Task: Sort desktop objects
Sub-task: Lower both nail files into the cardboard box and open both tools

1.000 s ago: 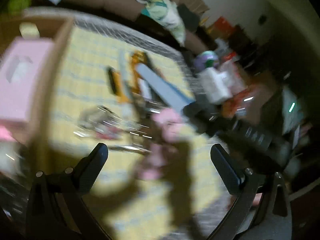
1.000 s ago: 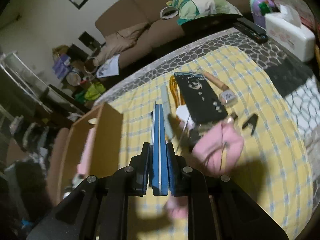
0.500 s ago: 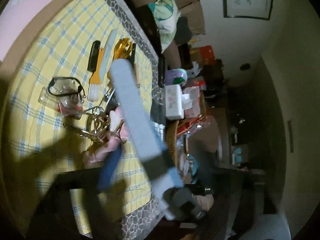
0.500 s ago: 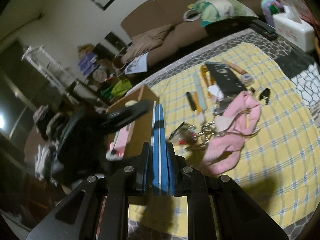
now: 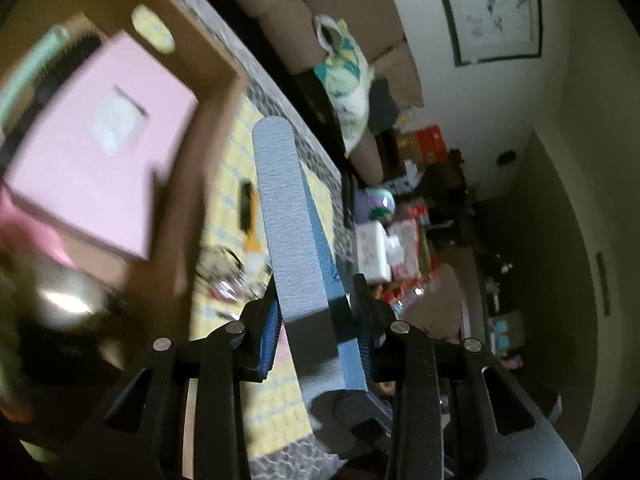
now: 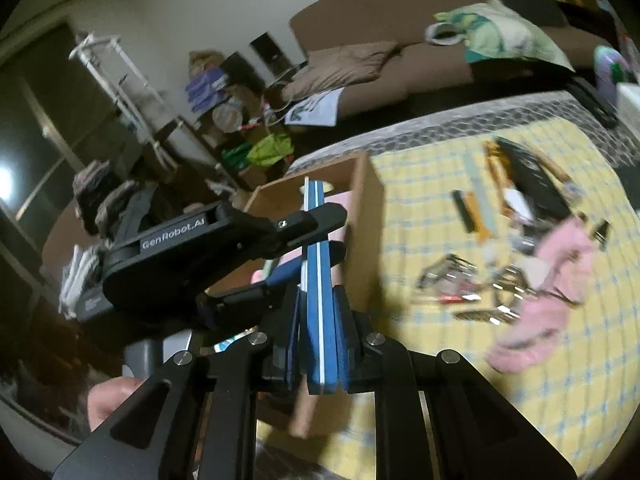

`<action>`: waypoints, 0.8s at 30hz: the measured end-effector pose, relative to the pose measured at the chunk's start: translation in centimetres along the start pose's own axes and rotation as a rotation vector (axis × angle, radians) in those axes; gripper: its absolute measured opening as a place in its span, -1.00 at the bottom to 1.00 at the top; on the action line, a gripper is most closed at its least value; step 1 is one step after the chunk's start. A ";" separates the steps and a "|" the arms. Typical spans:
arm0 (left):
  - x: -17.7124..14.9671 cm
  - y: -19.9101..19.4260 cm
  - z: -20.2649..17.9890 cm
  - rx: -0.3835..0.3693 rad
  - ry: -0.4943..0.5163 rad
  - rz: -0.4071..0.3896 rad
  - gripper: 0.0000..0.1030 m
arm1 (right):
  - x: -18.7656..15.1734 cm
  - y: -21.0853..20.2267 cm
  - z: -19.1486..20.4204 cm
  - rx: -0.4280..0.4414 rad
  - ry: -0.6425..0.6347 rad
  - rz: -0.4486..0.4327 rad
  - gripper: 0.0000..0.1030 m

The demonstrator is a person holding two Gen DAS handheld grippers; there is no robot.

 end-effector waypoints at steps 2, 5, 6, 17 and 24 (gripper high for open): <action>2.1 -1.8 1.0 0.033 0.008 -0.033 -0.43 | 0.6 2.3 1.7 0.011 -0.018 0.021 -0.71; 4.8 -4.1 2.6 0.093 0.022 -0.070 -0.43 | 1.3 5.8 4.1 0.032 -0.029 0.056 -0.71; 6.0 -5.0 3.3 0.125 0.037 -0.084 -0.43 | 1.5 7.0 4.9 0.040 -0.032 0.069 -0.71; 12.9 -7.4 9.0 0.549 0.245 -0.060 -0.37 | 1.9 18.5 8.6 0.129 0.137 0.178 -0.69; 13.7 -4.9 9.4 0.814 0.445 0.052 -0.37 | 1.8 21.7 7.5 0.168 0.244 0.203 -0.66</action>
Point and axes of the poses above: each gripper's, at about its wrist camera, not at the fingertips, and y roughly the way its jaws point, z to its left, x to its top, the point moved 8 cm from there along y, roughly the way its jaws point, and after that the axes turned 5 degrees about -y, right-handed, at the moved point
